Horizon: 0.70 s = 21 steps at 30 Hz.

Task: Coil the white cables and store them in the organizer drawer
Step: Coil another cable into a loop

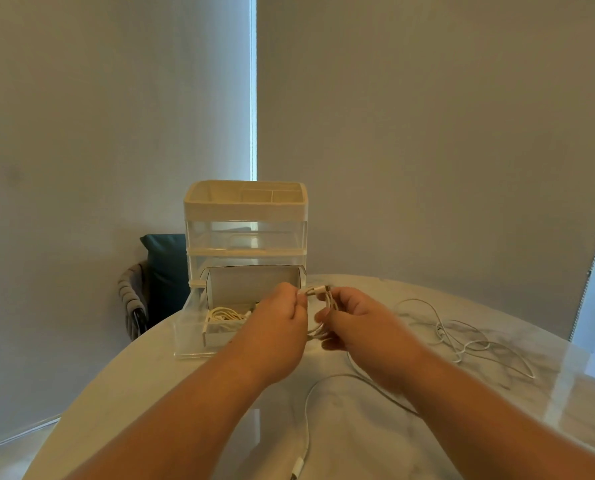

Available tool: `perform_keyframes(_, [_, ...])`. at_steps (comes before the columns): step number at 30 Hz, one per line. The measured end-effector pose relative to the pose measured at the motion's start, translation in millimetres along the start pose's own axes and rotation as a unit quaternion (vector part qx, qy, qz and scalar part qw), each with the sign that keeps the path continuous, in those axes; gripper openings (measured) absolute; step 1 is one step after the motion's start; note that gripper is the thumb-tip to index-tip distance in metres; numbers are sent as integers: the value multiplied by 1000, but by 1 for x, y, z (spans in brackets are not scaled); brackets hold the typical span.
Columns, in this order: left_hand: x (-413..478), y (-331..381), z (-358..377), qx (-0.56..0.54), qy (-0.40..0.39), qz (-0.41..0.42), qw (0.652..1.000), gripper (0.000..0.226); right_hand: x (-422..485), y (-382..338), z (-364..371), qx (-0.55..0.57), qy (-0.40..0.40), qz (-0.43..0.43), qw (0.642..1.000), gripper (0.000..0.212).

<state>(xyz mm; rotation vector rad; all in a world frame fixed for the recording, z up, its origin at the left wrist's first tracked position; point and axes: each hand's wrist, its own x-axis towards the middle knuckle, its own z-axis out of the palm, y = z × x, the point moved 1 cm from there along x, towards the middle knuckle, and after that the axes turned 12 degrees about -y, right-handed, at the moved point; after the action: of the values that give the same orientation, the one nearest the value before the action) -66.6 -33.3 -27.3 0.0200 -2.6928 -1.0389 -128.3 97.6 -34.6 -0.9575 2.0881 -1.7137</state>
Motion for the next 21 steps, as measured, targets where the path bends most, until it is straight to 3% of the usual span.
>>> perform_keyframes(4, [-1, 2, 3, -31, -25, 2, 999, 28, 0, 0, 3, 46, 27, 7, 999, 24])
perform_keyframes(10, [-3, 5, 7, -49, -31, 19, 998, 28, -2, -3, -1, -44, 74, -43, 995, 25])
perform_keyframes(16, [1, -2, -3, -29, -34, -11, 999, 24, -2, -2, -2, -17, 88, -33, 995, 25])
perform_keyframes(21, [1, -1, -3, -116, -70, -44, 990, 29, -3, -3, -4, 23, 94, -26, 995, 26])
